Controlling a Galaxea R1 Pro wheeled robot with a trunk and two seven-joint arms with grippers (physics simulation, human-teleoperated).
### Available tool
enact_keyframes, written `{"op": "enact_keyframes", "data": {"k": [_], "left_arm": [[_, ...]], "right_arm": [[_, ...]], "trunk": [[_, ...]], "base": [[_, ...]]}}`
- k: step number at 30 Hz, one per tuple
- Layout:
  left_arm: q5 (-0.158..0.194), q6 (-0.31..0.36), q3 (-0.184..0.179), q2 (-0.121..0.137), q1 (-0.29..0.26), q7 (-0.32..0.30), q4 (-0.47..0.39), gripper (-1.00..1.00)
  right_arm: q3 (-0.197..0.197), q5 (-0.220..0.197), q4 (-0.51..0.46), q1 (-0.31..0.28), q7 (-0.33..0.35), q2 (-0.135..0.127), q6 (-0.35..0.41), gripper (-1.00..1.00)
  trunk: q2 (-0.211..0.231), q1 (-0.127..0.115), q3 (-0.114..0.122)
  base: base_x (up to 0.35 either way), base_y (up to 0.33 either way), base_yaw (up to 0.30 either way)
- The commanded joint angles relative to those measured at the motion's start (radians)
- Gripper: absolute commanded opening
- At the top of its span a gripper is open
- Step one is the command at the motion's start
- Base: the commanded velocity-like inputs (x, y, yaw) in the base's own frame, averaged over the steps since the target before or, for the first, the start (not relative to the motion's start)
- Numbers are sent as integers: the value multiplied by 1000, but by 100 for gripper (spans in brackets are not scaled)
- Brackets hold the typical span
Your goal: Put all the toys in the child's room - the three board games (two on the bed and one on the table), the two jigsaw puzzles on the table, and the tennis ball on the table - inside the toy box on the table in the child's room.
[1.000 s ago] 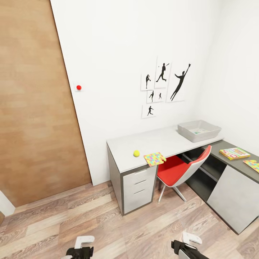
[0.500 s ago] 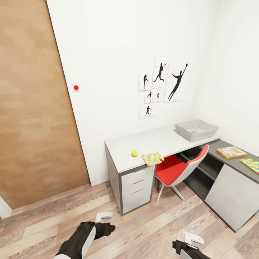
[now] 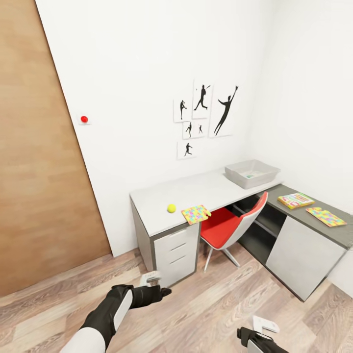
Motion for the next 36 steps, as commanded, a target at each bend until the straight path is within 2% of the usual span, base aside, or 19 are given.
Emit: {"op": "enact_keyframes", "data": {"k": [1, 7, 15, 19, 24, 30, 31, 34, 36], "left_arm": [[6, 8, 7, 0, -1, -21, -1, 100], [8, 3, 7, 2, -2, -51, -2, 100], [9, -2, 9, 6, -2, -58, -2, 100], [9, -3, 36, 8, -2, -59, -2, 100], [9, -3, 69, 12, -2, -60, -2, 100], [9, -3, 84, 14, -2, -61, -2, 100], [9, -3, 86, 15, -2, -61, -2, 100], [10, -3, 89, 15, -2, -61, -2, 100], [9, -3, 95, 16, -2, -62, -2, 100]], "right_arm": [[8, -11, -1, -1, 2, 0, -1, 100], [9, -10, -1, -1, 19, 0, -1, 100], [9, -10, -1, 0, 25, 0, -2, 100], [8, -10, -1, -1, 36, -3, -2, 100], [6, -13, -2, -1, 90, -15, -1, 100], [-24, -61, -9, -1, 278, -64, 7, 100], [-38, -85, -11, -1, 346, -82, 14, 100], [-59, -126, -12, -1, 453, -115, 39, 100], [-76, -181, -13, -1, 603, -174, 105, 100]], "trunk": [[-2, 1, -3], [-2, 1, -6], [-2, 1, -10], [-2, 1, -10], [-2, 1, -11], [-2, 1, -13], [-2, 1, -13], [-2, 1, -13], [-2, 1, -13]], "base": [[0, 0, -234], [0, 0, -245], [0, 0, -261], [0, 0, -273], [0, 0, -267], [0, 0, -123], [0, 0, -39], [0, 0, -25], [0, 0, -10]]}}
